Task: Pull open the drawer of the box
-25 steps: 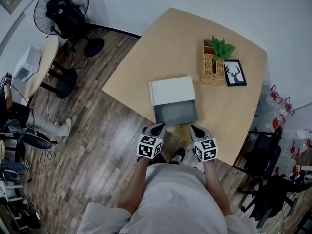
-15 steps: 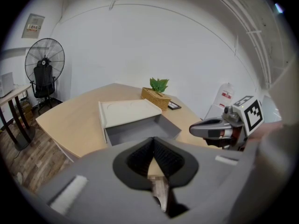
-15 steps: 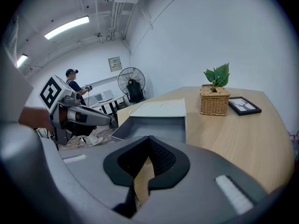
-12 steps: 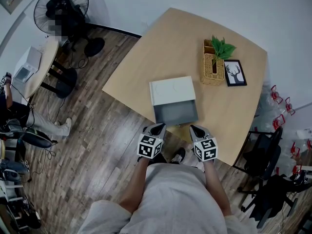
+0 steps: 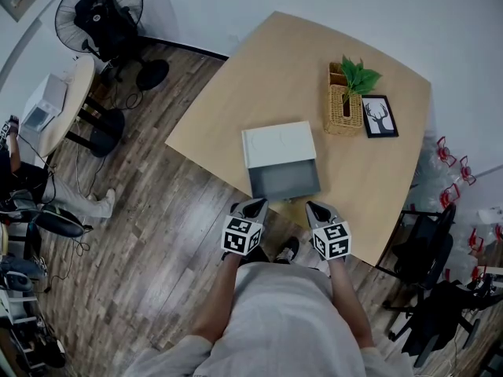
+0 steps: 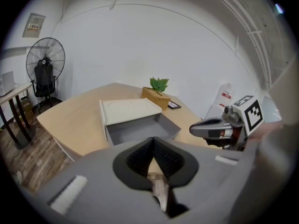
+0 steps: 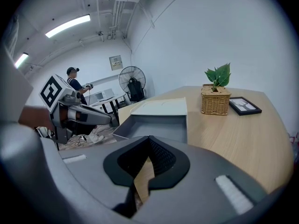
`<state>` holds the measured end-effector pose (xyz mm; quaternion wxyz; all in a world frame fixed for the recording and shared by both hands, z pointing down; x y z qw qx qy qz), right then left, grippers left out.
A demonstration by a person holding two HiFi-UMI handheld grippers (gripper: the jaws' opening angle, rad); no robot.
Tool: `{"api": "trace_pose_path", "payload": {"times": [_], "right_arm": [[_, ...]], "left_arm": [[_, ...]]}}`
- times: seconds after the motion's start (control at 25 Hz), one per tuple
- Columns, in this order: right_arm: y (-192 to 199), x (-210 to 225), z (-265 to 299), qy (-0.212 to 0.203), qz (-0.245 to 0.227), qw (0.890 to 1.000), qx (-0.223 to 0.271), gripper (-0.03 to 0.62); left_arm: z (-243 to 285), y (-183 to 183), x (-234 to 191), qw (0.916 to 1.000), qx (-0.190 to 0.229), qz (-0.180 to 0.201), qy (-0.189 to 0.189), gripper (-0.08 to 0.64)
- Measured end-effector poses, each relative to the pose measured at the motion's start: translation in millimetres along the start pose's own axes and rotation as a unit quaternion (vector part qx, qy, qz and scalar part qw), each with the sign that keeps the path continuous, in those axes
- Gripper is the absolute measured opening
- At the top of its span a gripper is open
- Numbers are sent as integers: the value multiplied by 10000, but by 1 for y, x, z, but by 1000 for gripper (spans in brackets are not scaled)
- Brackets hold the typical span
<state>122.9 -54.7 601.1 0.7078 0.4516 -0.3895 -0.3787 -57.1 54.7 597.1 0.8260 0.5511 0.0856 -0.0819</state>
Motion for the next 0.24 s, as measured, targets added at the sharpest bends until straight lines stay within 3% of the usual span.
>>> {"api": "trace_pose_path", "payload": {"times": [0.24], "right_arm": [[-1,-3,3,-56,-45,10000,-36,2]], "left_arm": [[-2,-1,-4,10000,17,-20,-49,54]]}}
Point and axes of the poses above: the fingertips, and each gripper's own axes: z forward along the fingers, x to its right, y out of its underside, the point moved 7 cm from there along -z, backward along the fingers, and after that the axes turned 14 degrees about x, right-handed, at the moved point
